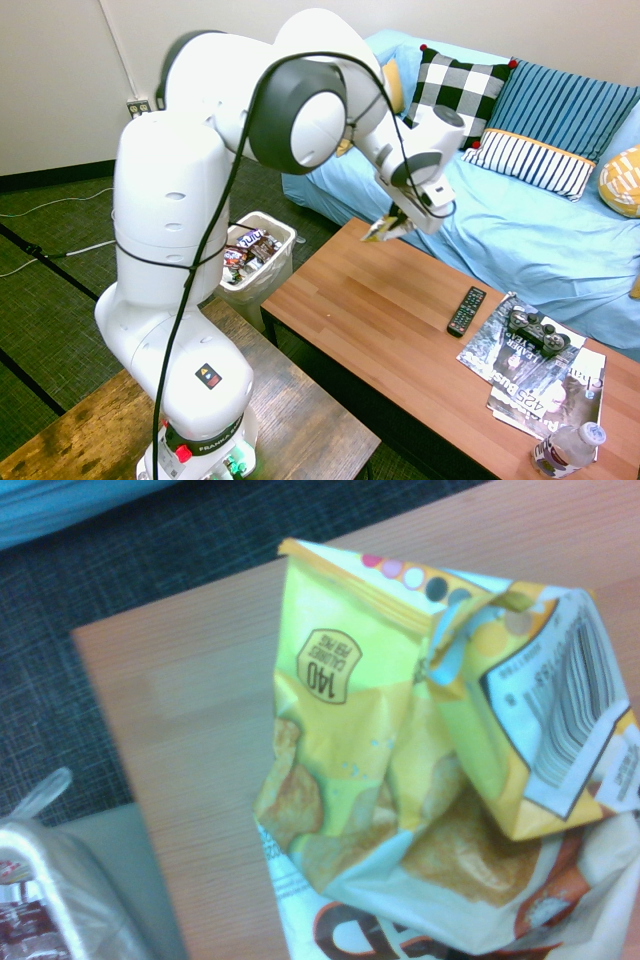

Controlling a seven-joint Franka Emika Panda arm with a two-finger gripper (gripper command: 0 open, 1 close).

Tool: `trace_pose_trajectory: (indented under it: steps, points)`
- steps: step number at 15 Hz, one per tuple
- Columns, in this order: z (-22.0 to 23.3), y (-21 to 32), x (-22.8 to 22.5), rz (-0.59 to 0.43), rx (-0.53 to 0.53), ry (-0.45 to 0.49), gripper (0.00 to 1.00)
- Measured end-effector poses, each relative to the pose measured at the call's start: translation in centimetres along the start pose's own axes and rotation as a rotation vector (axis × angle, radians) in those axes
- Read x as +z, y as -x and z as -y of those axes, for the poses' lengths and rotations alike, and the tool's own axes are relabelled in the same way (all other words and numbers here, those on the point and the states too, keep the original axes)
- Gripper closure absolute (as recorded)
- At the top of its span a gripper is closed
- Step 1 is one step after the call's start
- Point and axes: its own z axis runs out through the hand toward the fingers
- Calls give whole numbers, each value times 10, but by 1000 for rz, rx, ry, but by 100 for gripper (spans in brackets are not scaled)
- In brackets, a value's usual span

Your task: Throw the chip bag in the trash bin

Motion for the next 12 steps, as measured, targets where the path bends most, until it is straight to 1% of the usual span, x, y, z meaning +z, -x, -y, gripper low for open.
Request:
trace_pose_trajectory:
  steps: [3,5,6,9,12]
  points:
    - [35,117,-18,-53,-49,-7,100]
    - [62,178,-8,-67,-78,-2,100]
    - [75,200,0,-73,-91,2,100]
    - [120,272,40,-84,-147,26,100]
    - [146,353,97,-100,-216,92,100]
